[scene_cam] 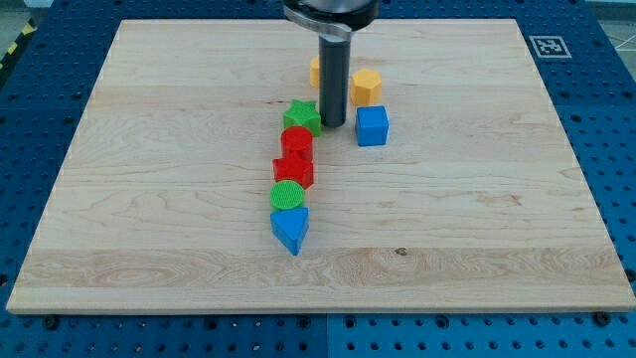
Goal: Push the blue cube near to the green star
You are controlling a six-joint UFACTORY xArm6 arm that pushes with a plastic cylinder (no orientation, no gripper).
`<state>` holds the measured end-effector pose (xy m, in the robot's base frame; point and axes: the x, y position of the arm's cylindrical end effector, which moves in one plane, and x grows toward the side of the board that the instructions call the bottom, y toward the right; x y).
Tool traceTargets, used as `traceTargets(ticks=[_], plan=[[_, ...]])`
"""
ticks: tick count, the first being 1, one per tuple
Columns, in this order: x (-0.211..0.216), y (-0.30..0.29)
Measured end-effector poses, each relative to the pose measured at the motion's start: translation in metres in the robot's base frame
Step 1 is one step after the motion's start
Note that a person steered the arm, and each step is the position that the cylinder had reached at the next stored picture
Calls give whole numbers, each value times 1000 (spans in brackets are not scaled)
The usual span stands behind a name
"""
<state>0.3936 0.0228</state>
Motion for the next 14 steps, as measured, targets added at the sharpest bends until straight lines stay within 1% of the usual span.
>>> traceTargets(ticks=[1, 2, 3, 4, 5, 6, 7, 10, 11, 12, 13, 14], plan=[[-6, 27], [-16, 37], [-46, 46], [-38, 83], [-6, 105], [32, 114], [47, 109], [17, 62], [21, 57], [37, 57], [34, 49], [19, 41]])
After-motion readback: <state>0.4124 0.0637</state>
